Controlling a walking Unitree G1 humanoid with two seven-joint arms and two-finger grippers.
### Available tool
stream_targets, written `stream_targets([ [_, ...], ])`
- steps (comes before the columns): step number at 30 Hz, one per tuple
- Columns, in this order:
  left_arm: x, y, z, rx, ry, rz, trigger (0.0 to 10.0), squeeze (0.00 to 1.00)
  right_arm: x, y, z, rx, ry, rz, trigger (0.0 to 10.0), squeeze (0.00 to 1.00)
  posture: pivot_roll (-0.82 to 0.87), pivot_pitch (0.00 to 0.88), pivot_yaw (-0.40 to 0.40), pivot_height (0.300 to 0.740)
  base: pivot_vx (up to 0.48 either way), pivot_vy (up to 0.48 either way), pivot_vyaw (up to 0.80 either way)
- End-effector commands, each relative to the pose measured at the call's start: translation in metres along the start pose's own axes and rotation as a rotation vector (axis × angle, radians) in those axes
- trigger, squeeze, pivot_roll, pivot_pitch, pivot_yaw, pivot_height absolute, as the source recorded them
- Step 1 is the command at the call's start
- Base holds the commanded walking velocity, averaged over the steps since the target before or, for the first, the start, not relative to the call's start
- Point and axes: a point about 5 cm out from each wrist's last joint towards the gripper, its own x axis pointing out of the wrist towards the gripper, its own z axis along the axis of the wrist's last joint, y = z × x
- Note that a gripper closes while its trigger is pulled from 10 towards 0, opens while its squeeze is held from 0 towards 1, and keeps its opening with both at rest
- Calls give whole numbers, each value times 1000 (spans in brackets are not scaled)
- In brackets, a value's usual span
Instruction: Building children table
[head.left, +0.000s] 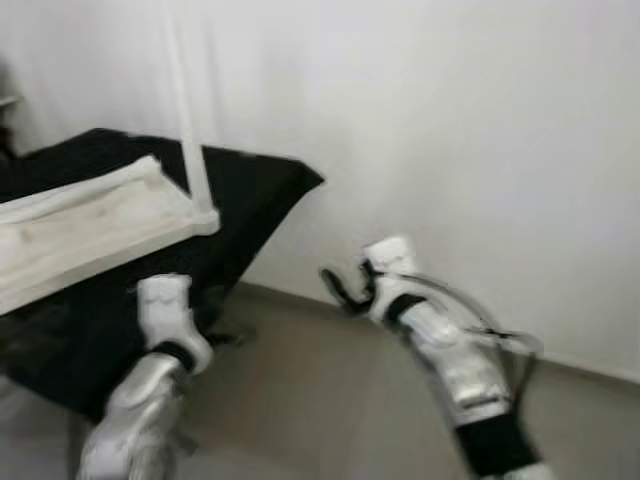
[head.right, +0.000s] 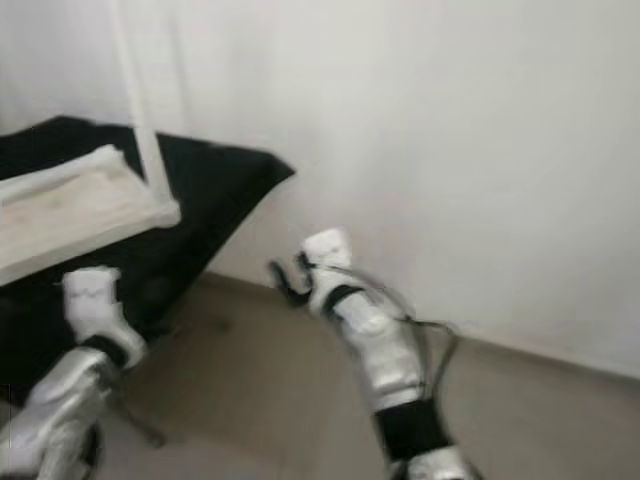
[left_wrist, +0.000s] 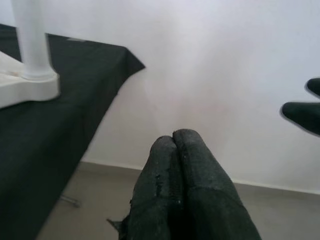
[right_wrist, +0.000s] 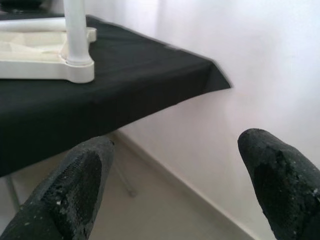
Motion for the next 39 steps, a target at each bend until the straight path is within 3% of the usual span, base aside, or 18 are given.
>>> stream_targets([
  [1, -3, 10, 1, 15, 3, 35, 10000, 0, 6, 16, 7, -11, -32, 61, 10000, 0, -76, 0, -11, 740, 454, 0, 694],
  [15, -2, 9, 1, 22, 3, 27, 10000, 0, 6, 29, 10, -39, -62, 239, 10000, 0, -75, 0, -11, 740, 455, 0, 50],
  [23, -3, 5, 1, 52, 6, 20, 10000, 0, -7, 47, 12, -178, -85, 589, 10000, 0, -62, 0, -18, 740, 143, 0, 600],
  [31, -5, -1, 2, 90, 6, -21, 10000, 0, -20, 45, 7, -209, -65, 761, 10000, 0, -58, 0, -17, 740, 0, 0, 800],
  [36, -10, -5, 3, 92, 2, -47, 10000, 0, -33, 29, 8, -229, -30, 903, 10000, 0, -55, 0, -18, 740, 0, 0, 800],
  [39, -11, -6, 3, 91, 3, -50, 10000, 0, -34, 29, 11, -242, -33, 937, 10000, 0, -54, 0, -16, 740, 0, 0, 800],
])
